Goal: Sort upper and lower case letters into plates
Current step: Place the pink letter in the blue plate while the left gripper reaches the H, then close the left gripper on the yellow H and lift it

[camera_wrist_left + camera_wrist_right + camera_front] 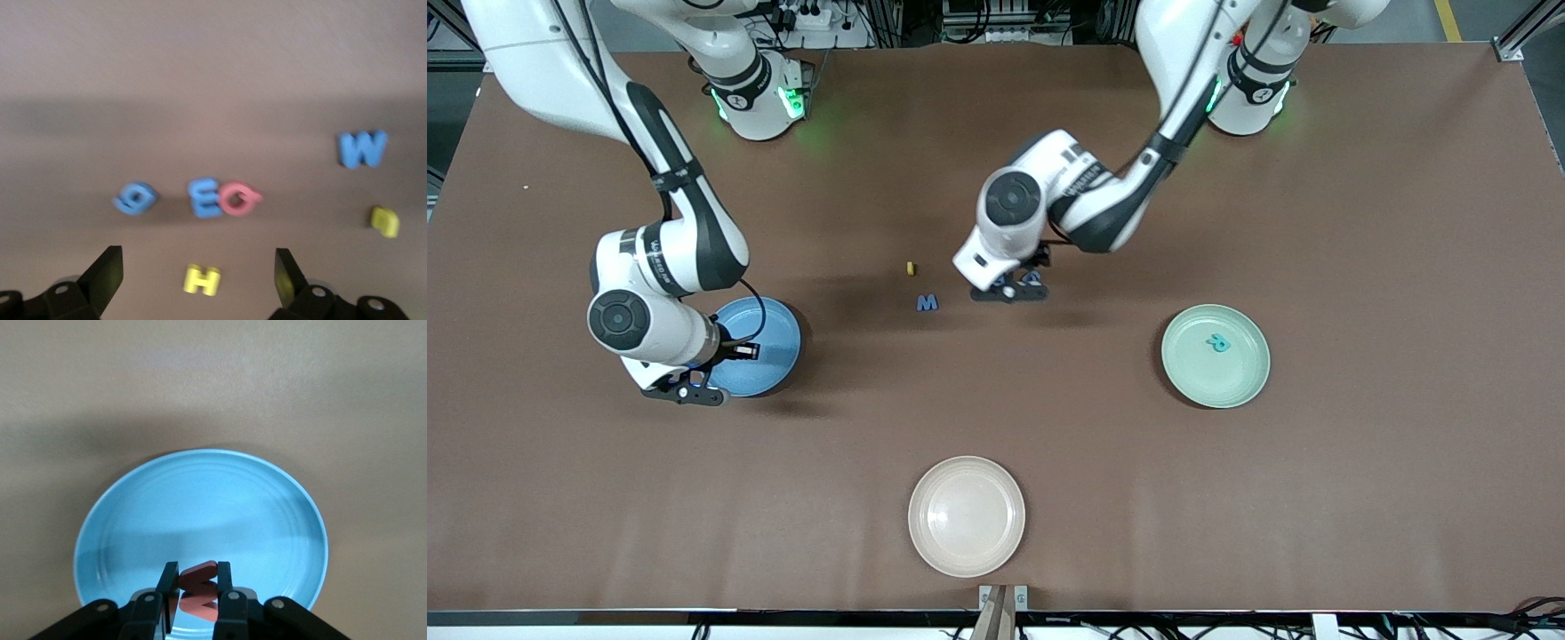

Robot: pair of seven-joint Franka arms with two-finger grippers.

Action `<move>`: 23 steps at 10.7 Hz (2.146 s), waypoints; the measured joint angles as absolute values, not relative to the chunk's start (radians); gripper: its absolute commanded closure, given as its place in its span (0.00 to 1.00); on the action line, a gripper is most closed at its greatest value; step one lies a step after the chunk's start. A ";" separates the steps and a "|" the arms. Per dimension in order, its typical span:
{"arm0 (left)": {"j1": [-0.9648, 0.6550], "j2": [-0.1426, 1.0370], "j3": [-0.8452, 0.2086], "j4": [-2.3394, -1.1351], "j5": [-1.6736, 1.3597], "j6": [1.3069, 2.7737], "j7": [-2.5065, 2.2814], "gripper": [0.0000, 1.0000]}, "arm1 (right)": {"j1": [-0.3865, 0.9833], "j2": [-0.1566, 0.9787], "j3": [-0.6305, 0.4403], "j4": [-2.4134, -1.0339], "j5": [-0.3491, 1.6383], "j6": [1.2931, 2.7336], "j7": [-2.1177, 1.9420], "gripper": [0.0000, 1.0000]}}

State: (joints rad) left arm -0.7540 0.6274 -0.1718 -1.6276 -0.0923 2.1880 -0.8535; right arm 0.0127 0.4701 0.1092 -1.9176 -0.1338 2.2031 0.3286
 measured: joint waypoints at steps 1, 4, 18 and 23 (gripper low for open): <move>-0.783 0.629 -0.171 -1.662 -0.075 2.248 -0.865 0.00 | 0.016 0.474 0.110 -1.921 -0.134 2.210 0.327 0.00; -0.792 0.628 -0.192 -1.787 0.021 2.426 -0.799 0.00 | 0.022 0.452 0.111 -1.922 -0.134 2.213 0.326 0.00; -0.804 0.605 -0.222 -1.947 0.027 2.510 -0.685 0.00 | 0.009 0.051 0.110 -1.742 -0.107 1.647 0.215 0.00; -0.810 0.622 -0.221 -1.947 0.027 2.539 -0.764 0.34 | 0.013 0.054 0.110 -1.643 -0.063 1.552 0.185 0.00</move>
